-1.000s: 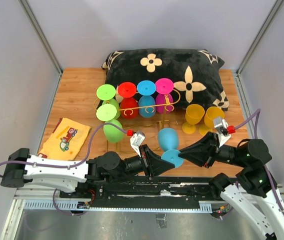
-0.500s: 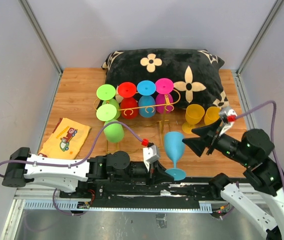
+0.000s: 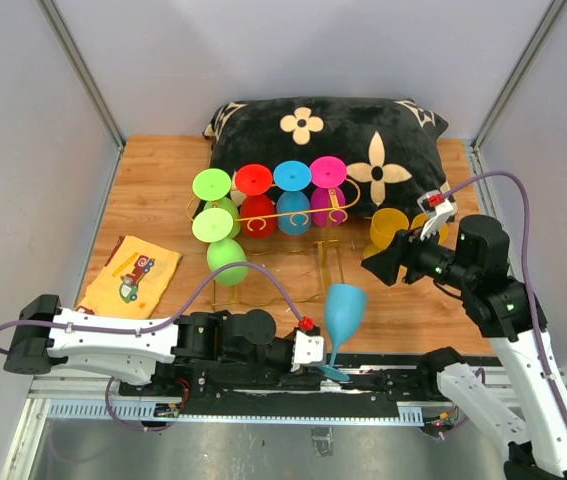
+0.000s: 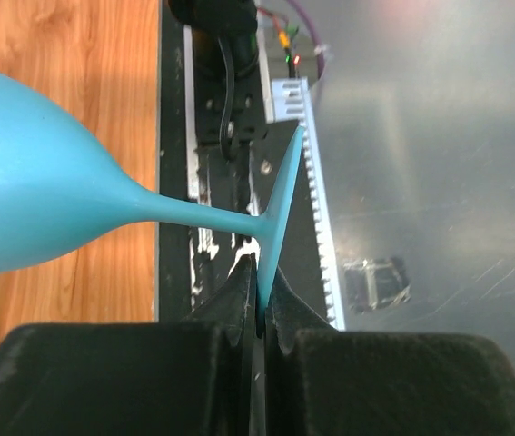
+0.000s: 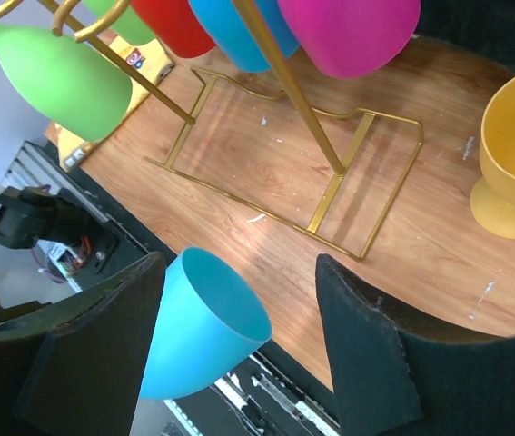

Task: Take the wine glass off the wine glass rack
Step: Place the wine glass at the center of the board.

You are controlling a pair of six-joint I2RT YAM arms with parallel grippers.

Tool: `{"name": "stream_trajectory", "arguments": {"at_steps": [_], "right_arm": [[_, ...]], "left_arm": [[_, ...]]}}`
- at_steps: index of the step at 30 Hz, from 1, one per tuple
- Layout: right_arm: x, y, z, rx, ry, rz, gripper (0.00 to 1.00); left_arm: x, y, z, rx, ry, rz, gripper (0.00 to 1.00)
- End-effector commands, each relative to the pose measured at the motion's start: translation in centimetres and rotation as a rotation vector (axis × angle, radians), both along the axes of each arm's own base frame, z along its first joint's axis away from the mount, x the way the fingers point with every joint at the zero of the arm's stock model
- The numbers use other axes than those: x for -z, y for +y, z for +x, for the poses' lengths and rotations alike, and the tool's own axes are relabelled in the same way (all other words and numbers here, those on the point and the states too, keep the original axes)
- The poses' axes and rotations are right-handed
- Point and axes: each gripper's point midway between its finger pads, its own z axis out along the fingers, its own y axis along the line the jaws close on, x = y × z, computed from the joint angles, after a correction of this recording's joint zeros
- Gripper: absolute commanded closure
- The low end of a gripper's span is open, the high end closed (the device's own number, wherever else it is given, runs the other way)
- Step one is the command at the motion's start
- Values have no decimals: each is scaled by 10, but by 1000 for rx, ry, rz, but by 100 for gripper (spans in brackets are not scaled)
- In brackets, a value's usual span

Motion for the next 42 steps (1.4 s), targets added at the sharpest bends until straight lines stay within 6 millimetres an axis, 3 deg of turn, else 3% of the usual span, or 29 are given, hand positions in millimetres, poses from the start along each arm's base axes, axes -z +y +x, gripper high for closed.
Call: {"name": "stream_trajectory", "arguments": {"at_steps": [1,8,13,17,23,31,42], "right_arm": [[-2,10,-8,-127,78,151,30],[-2,12,-2,-171,171,323,23],[9,18,-12,-206,272,375,19],[2,22,-27,-287,276,407,18],[-10,28,-44,-368,244,417,21],[-5,42,-54,-415,278,394,32],[3,49,-77,-529,334,332,32]], "left_arm": [[12,12,7,15,-108,71,99],[29,27,27,-42,-218,158,100],[18,30,34,-15,-327,107,100],[14,34,28,42,-366,59,99],[12,37,26,68,-384,42,99],[3,26,31,59,-427,24,99],[-6,31,26,72,-414,-19,99]]}}
